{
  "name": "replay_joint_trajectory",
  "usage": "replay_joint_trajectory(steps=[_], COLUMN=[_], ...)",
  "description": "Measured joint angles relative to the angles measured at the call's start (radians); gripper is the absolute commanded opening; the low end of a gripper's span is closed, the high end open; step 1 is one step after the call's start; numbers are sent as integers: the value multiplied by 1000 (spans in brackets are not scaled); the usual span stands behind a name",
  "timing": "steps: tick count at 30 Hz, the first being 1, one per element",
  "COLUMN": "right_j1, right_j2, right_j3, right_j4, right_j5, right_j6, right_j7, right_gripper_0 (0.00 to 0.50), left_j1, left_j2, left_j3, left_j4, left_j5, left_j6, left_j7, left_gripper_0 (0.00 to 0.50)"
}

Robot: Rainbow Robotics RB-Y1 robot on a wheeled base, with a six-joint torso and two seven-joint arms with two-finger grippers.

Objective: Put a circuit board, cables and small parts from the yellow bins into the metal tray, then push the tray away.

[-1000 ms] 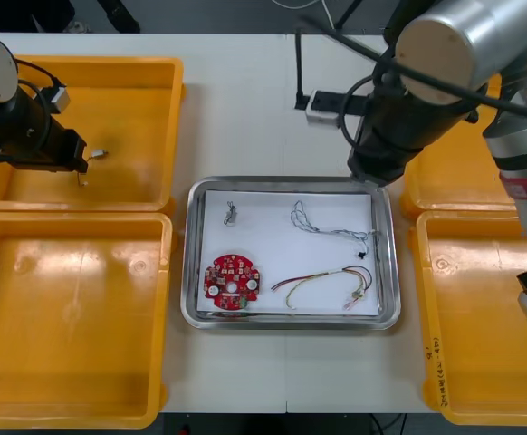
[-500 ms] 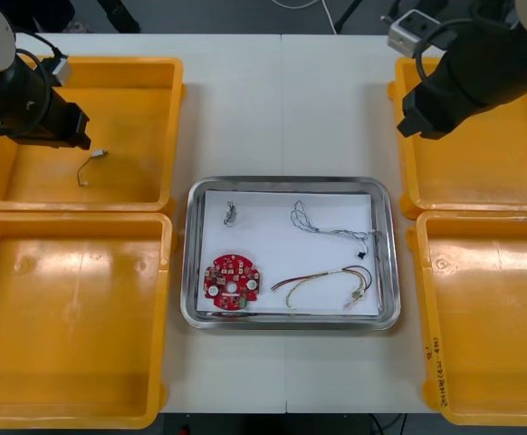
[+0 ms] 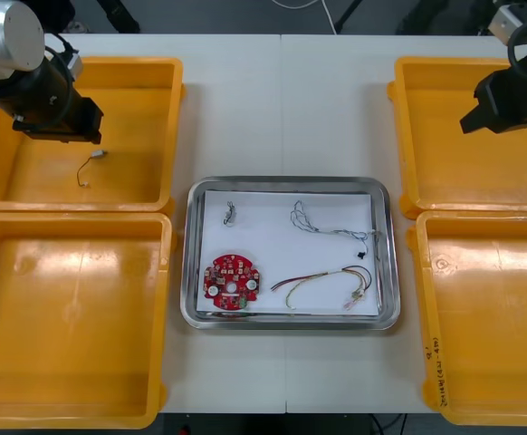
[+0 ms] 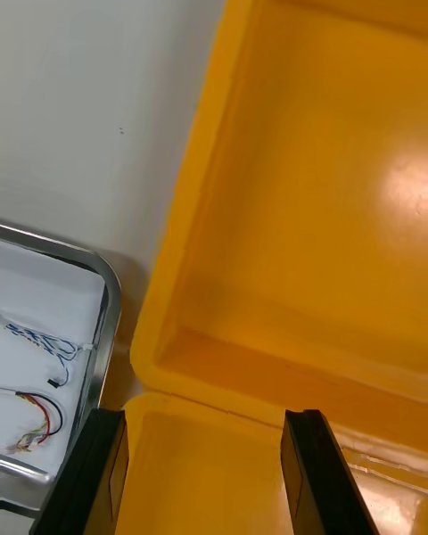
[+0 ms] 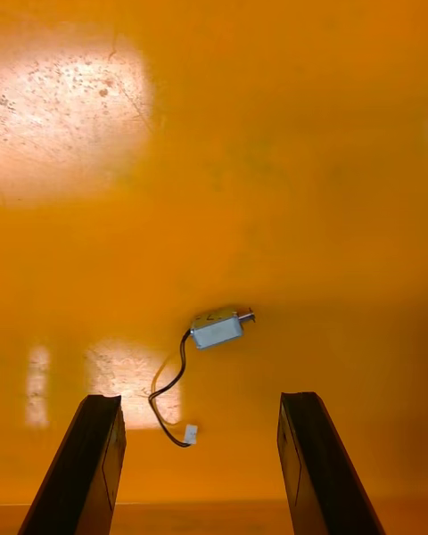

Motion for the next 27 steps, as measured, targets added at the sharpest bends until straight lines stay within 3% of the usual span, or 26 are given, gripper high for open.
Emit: replay_joint_trajectory(steps=[11, 27], right_j1=[158, 358], right_j2=[-115, -130], right_j3=[-62, -167], right_j4=[-14, -21], right_j5=[-37, -40], right_j6=[0, 0], right_j7=[-49, -83], right_gripper_0=[500, 500], left_j1=[-2, -5], left_j2=[-32, -53], left_j3=[0, 0], left_j4=[85, 184], left_j5=[-3, 3], left_j6=[-70, -189], left_j7=[3, 3], left_gripper_0=[500, 500])
